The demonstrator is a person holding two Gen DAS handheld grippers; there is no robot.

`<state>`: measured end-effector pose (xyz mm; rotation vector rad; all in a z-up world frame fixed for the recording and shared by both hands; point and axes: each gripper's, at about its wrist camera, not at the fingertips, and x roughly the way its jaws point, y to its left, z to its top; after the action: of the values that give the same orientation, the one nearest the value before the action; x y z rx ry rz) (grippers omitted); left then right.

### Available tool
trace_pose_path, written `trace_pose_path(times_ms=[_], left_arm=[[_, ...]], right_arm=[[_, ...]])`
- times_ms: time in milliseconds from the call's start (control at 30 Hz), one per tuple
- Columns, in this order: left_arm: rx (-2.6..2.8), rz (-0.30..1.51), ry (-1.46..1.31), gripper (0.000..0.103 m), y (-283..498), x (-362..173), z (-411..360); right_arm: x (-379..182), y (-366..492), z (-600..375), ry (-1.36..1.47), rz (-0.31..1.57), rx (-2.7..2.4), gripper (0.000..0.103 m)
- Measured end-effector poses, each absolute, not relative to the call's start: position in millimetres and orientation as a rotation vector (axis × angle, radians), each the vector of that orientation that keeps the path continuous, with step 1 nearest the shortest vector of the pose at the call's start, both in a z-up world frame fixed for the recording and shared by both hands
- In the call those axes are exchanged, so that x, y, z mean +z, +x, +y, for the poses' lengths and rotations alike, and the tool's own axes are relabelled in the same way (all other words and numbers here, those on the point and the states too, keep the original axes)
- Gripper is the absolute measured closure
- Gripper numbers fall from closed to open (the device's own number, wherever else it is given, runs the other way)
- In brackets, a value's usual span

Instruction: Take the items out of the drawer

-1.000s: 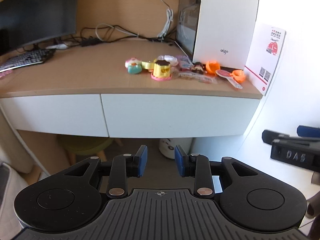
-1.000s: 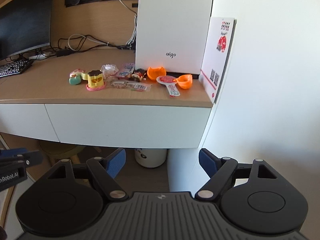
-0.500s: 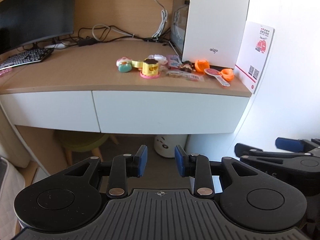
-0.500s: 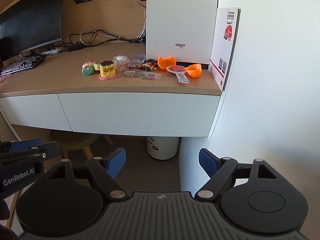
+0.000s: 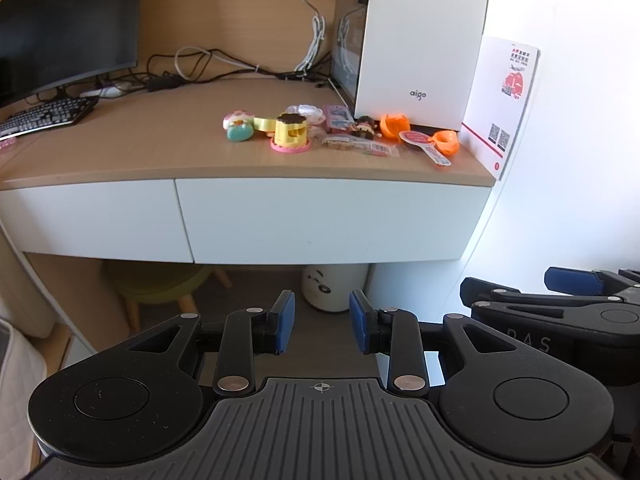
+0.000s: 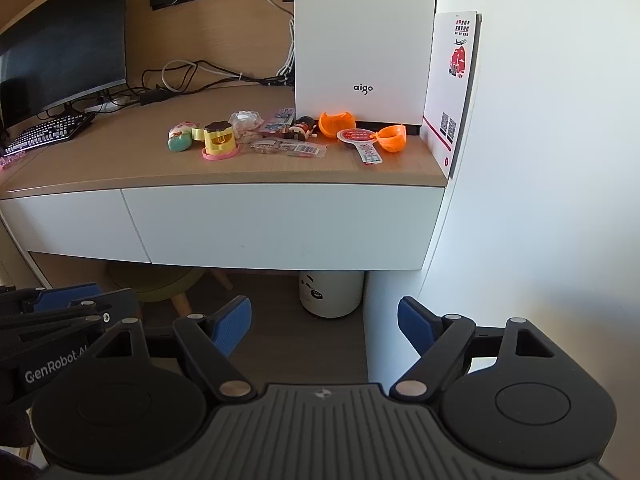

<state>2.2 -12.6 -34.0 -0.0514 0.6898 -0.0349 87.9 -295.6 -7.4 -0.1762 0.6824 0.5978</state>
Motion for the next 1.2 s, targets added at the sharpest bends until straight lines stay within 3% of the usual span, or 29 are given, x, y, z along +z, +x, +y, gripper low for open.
trace_pose_path(times_ms=[1200], left_arm=[[-0.013, 0.702, -0.072, 0.070, 0.1, -36.0, -8.3]], right_arm=[[-11.1, 85.0, -294.9, -0.181, 0.700, 0.601, 0.022]])
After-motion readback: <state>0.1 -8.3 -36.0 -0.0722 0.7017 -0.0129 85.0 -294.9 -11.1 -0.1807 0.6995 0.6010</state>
